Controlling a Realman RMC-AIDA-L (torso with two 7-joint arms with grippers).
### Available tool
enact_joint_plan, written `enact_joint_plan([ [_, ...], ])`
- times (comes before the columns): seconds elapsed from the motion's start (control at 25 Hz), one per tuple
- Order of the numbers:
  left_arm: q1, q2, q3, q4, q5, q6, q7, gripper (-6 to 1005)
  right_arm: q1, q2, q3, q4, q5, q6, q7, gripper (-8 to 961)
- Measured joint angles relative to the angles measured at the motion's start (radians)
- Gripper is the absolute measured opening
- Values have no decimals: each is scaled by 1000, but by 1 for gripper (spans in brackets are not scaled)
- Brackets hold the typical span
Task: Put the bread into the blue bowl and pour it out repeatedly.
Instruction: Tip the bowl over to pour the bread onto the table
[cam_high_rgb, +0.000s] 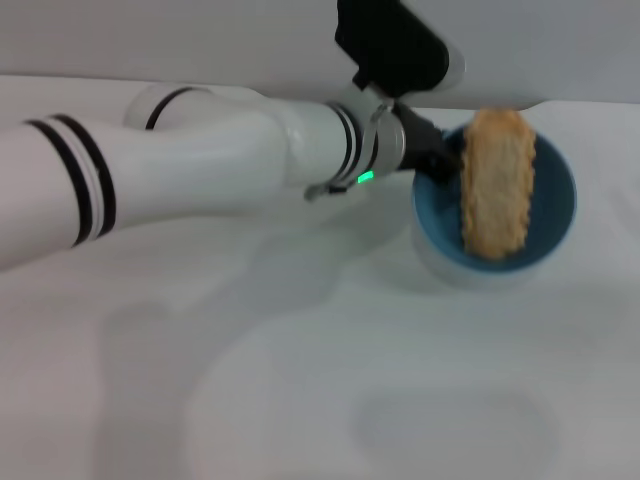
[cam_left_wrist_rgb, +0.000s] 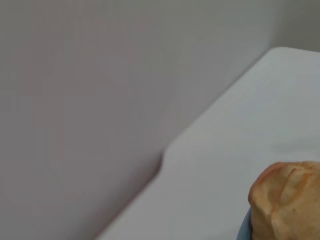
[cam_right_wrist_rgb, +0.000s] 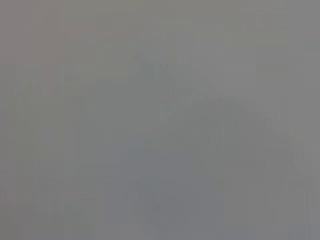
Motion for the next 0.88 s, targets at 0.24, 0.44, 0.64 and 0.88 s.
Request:
enact_joint_plan([
  [0.24,-71,-4,-6,-68,1,-82,50,-1,-86,-3,146,71,12,3,-142,544],
  [0.44,-81,-8,9,-56,2,-170,100,-1,-140,8,210,149,13,9,-294,539],
  [0.64,-90,-9,55,-54,2,-282,158,-1,-168,10,258,191,16,9,-305,535],
  [0.88,-109,-9,66,-60,2,-312,285,-2,-167,11,261,214,18,11,-306,530],
])
